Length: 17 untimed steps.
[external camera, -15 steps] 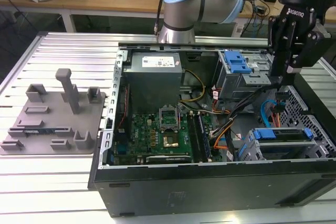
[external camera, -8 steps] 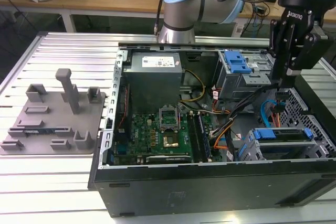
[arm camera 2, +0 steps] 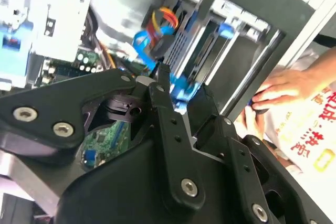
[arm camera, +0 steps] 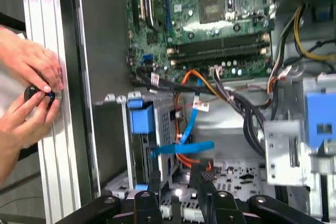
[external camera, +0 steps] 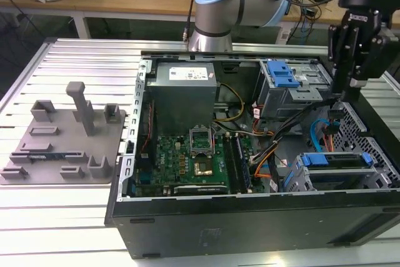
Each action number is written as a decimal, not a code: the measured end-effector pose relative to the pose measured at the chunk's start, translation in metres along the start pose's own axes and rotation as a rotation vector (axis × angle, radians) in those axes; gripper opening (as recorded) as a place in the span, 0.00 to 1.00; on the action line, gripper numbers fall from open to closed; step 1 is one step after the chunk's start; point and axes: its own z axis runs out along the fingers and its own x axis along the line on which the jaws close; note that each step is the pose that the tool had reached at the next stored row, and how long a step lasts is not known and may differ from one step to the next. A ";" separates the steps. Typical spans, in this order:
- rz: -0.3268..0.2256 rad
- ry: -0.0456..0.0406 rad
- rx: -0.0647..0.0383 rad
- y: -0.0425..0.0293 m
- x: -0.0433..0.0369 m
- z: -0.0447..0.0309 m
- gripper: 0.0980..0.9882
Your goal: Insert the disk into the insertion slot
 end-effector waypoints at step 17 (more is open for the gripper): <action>0.036 0.1040 -0.008 0.0014 -0.0394 0.0145 0.35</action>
